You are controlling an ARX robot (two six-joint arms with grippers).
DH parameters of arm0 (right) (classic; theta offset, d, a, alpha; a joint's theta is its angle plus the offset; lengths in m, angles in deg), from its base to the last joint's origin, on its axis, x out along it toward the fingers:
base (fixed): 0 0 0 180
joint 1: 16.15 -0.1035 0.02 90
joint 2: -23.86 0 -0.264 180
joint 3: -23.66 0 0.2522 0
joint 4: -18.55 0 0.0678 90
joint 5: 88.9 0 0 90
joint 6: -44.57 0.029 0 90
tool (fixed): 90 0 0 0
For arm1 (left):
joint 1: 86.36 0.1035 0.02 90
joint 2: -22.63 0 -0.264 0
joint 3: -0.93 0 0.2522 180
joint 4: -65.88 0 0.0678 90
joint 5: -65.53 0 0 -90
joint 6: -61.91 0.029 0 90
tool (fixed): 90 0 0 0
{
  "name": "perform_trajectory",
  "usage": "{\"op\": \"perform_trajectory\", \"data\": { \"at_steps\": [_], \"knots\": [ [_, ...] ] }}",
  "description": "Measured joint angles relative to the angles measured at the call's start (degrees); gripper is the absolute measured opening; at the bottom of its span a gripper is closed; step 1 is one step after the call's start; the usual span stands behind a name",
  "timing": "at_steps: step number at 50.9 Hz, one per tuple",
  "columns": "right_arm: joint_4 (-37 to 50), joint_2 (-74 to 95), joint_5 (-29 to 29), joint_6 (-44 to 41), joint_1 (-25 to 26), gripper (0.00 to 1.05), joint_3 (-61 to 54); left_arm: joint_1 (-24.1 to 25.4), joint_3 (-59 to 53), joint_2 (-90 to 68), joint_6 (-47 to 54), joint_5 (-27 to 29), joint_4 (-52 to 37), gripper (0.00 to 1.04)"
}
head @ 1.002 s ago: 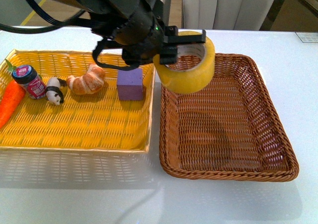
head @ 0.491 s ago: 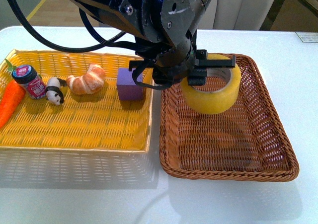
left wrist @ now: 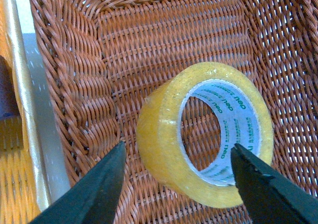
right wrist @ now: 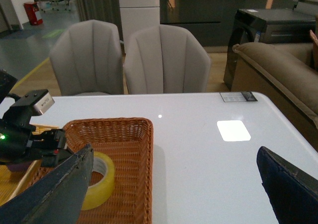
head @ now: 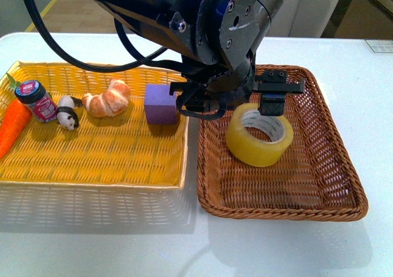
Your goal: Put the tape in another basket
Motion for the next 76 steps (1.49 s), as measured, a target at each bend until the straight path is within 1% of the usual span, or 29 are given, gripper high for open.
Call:
{"op": "perform_trajectory", "data": {
  "at_steps": [6, 9, 12, 20, 26, 37, 40, 41, 43, 44, 46, 48, 50, 51, 52, 55, 56, 58, 59, 62, 63, 66, 68, 71, 76],
  "knots": [
    [0.0, 0.0, 0.0, 0.0, 0.0, 0.96, 0.0, 1.0, -3.0, 2.1, 0.0, 0.0, -2.2, 0.92],
    [0.0, 0.0, 0.0, 0.0, 0.0, 0.96, 0.0, 1.7, -5.7, 4.1, 0.8, 0.9, -4.2, 0.98],
    [0.0, 0.0, 0.0, 0.0, 0.0, 0.96, 0.0, 2.7, -9.1, 6.9, 1.8, 2.1, -7.1, 0.95],
    [0.0, 0.0, 0.0, 0.0, 0.0, 0.96, 0.0, 6.7, -19.7, 17.3, 3.2, 2.6, -15.5, 0.96],
    [0.0, 0.0, 0.0, 0.0, 0.0, 0.96, 0.0, 11.3, -29.2, 27.2, 3.7, 0.7, -20.2, 0.96],
    [0.0, 0.0, 0.0, 0.0, 0.0, 0.96, 0.0, 17.4, -40.3, 39.6, 2.9, -5.4, -21.0, 0.96],
    [0.0, 0.0, 0.0, 0.0, 0.0, 0.96, 0.0, 18.1, -41.4, 42.0, 2.6, -5.9, -21.1, 0.96],
    [0.0, 0.0, 0.0, 0.0, 0.0, 0.96, 0.0, 18.1, -41.5, 42.5, 2.7, -5.0, -21.9, 0.96],
    [0.0, 0.0, 0.0, 0.0, 0.0, 0.96, 0.0, 17.8, -44.0, 42.1, 5.9, 1.6, -31.0, 0.89],
    [0.0, 0.0, 0.0, 0.0, 0.0, 0.96, 0.0, 17.7, -44.8, 42.1, 7.0, 3.5, -33.7, 0.87],
    [0.0, 0.0, -0.2, 0.0, 0.0, 0.96, 0.0, 17.7, -48.6, 41.8, 11.2, 9.4, -43.9, 0.80],
    [0.0, 0.0, -0.1, 0.0, 0.0, 0.96, 0.0, 18.1, -51.6, 41.9, 14.1, 12.3, -50.1, 0.75],
    [0.0, 0.0, 0.0, 0.0, 0.0, 0.96, 0.0, 18.7, -54.2, 42.3, 16.7, 13.4, -55.2, 0.70],
    [0.0, 0.0, 0.0, 0.0, 0.0, 0.96, 0.0, 19.3, -55.8, 42.8, 17.9, 13.4, -57.9, 0.66],
    [0.0, 0.0, 0.0, 0.0, 0.0, 0.96, 0.0, 19.5, -56.5, 43.1, 18.2, 13.3, -59.0, 0.64],
    [0.0, 0.0, 0.0, 0.0, 0.0, 0.96, 0.0, 21.0, -60.1, 46.1, 20.5, 12.8, -62.6, 0.54],
    [0.0, 0.0, 0.0, 0.0, 0.0, 0.96, 0.0, 21.2, -60.6, 46.7, 20.8, 12.6, -62.8, 0.52],
    [0.0, 0.0, 0.0, 0.0, 0.0, 0.96, 0.0, 22.2, -63.0, 49.5, 21.7, 11.5, -63.3, 0.43],
    [0.0, 0.0, 0.0, 0.0, 0.0, 0.96, 0.0, 22.4, -63.4, 50.0, 21.9, 11.3, -63.3, 0.41],
    [0.0, 0.0, 0.0, 0.0, 0.0, 0.96, 0.0, 23.6, -66.1, 52.6, 22.5, 10.2, -63.2, 0.30],
    [0.0, 0.0, 0.0, 0.0, 0.0, 0.96, 0.0, 23.8, -66.6, 52.9, 22.6, 10.1, -63.2, 0.29],
    [0.0, 0.0, 0.0, 0.0, 0.0, 0.96, 0.0, 25.0, -69.1, 55.3, 22.9, 9.0, -63.0, 0.18],
    [0.0, 0.0, 0.0, 0.0, 0.0, 0.96, 0.0, 25.5, -70.2, 56.2, 22.9, 8.6, -63.1, 0.13],
    [0.0, 0.0, 0.0, 0.0, 0.0, 0.96, 0.0, 26.4, -72.6, 57.0, 23.1, 7.4, -65.6, 0.02],
    [0.0, 0.0, 0.0, 0.0, 0.0, 0.96, 0.0, 27.6, -75.8, 59.8, 23.3, 6.0, -64.7, 0.02]
  ]
}}
